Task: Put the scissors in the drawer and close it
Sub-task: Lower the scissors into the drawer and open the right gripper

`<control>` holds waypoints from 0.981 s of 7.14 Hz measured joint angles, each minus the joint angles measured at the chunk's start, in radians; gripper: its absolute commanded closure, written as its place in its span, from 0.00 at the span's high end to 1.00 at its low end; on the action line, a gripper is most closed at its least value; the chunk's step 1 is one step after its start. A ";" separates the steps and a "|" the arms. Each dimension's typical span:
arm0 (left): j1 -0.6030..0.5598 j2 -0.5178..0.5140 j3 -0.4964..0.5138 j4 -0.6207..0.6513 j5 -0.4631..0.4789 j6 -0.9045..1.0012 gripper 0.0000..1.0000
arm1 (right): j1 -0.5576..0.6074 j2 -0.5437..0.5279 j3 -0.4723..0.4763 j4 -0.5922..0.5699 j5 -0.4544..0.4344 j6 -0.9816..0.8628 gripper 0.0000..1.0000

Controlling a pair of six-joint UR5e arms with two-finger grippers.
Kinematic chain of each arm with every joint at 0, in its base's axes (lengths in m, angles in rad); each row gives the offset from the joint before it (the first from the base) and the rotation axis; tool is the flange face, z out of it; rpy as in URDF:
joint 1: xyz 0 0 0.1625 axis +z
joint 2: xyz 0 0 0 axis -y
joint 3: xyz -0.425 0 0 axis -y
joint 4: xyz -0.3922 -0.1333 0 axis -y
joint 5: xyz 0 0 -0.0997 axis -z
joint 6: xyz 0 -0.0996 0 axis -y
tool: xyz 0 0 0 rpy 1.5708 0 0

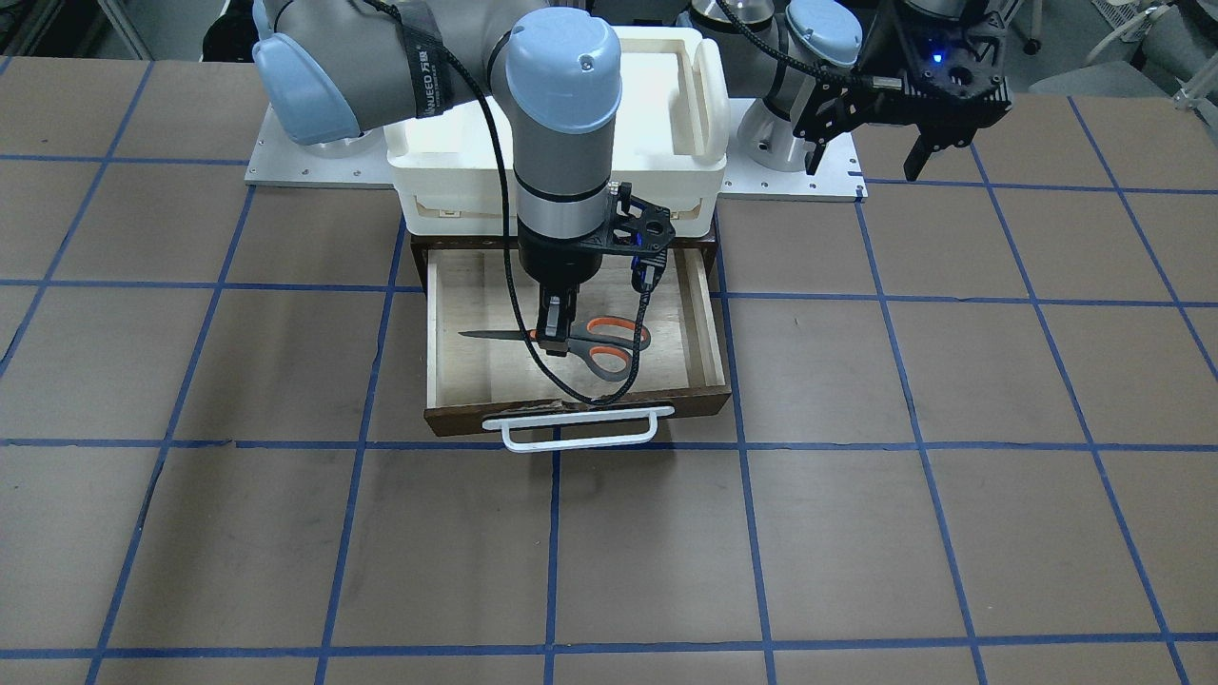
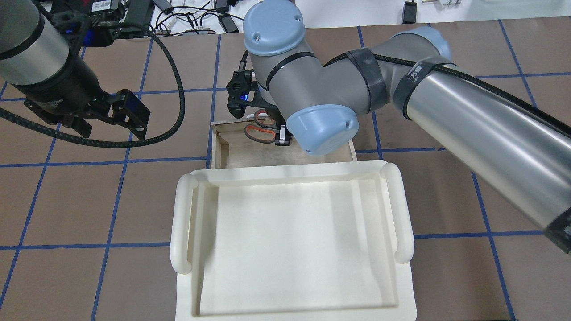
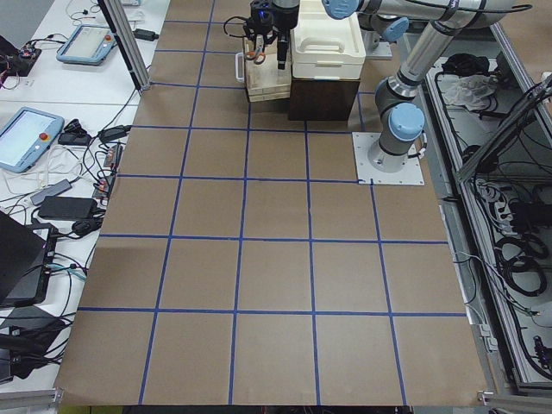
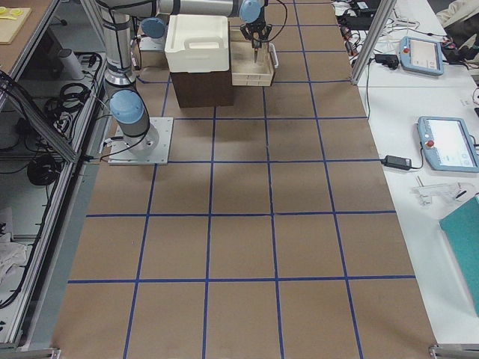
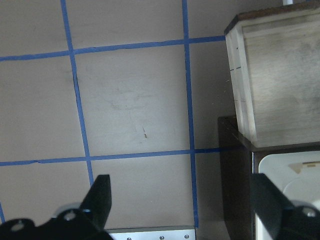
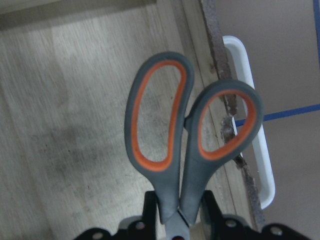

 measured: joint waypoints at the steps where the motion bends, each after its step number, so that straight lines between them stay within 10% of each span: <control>1: 0.000 0.000 0.000 0.000 0.000 0.000 1.00 | 0.001 0.003 0.003 0.004 0.000 -0.013 0.00; 7: 0.000 0.000 0.000 0.001 0.000 0.000 1.00 | 0.006 0.020 0.027 0.041 0.011 -0.025 0.18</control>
